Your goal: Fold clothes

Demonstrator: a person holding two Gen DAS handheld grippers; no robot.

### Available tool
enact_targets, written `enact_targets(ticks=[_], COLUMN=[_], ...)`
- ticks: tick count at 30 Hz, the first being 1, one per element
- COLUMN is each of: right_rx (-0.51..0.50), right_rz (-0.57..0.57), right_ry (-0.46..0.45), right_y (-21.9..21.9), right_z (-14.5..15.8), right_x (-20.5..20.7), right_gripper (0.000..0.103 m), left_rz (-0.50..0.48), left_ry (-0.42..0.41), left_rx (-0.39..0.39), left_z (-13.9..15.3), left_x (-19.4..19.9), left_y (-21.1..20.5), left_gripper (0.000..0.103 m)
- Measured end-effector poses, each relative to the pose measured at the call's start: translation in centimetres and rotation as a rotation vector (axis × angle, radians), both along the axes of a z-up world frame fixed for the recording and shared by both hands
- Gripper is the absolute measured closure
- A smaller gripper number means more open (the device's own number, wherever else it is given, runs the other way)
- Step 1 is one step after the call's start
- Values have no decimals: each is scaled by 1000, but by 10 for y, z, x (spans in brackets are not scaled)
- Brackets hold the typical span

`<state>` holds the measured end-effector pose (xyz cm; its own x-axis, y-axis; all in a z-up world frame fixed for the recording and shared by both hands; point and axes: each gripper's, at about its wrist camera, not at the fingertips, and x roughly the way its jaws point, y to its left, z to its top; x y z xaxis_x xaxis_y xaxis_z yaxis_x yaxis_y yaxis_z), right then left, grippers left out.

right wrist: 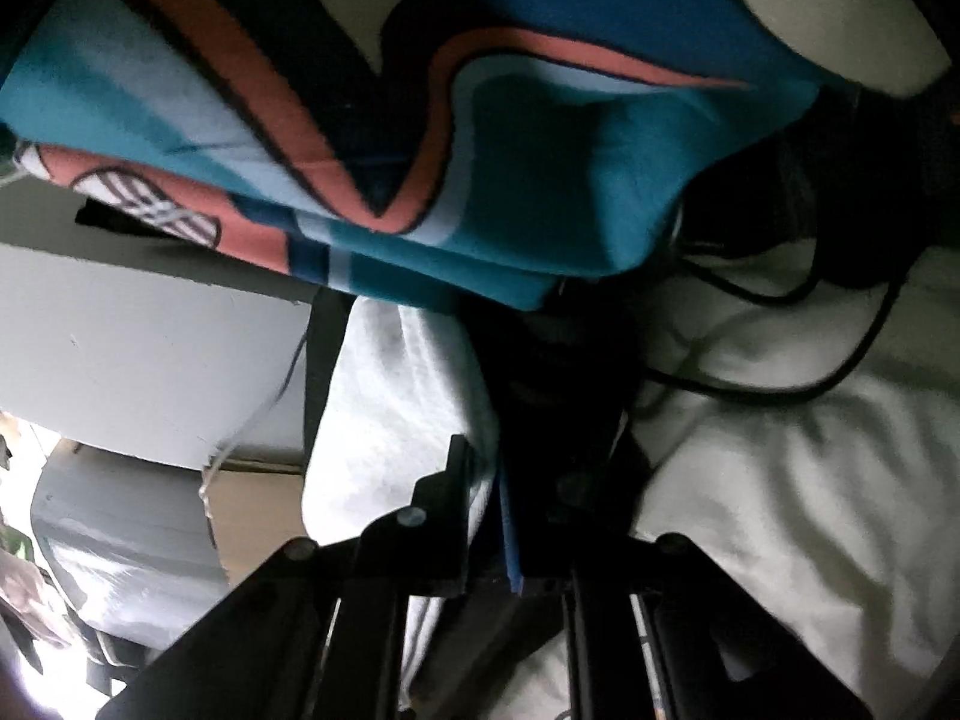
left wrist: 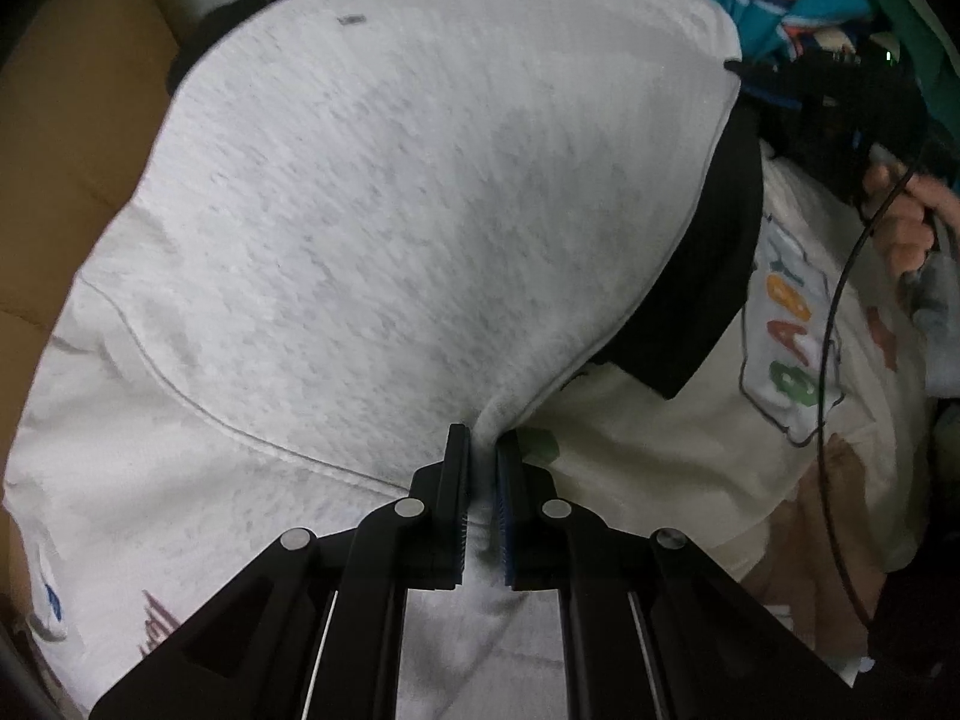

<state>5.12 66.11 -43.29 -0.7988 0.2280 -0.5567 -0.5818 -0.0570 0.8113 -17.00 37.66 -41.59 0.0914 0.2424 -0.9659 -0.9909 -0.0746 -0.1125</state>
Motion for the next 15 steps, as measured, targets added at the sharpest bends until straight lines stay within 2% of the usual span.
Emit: enact_targets(ticks=[4, 7, 9, 13, 15], right_rx=[44, 96, 117, 156, 176], right_rz=[31, 69, 89, 127, 146], right_ry=[-70, -147, -172, -211, -230], right_y=[1, -24, -28, -34, -36], right_z=[4, 12, 19, 34, 41], right_x=[-11, -33, -42, -43, -44], right_gripper=[94, 93, 87, 86, 85], left_rz=[-11, 0, 10, 50, 74], left_ry=[3, 6, 12, -15, -40], left_rx=[-11, -23, -30, -23, -11], left_z=[-15, -18, -14, 4, 14], left_x=[0, -2, -2, -7, -11], left_y=[4, 7, 6, -3, -9], left_gripper=[96, 95, 95, 92, 86])
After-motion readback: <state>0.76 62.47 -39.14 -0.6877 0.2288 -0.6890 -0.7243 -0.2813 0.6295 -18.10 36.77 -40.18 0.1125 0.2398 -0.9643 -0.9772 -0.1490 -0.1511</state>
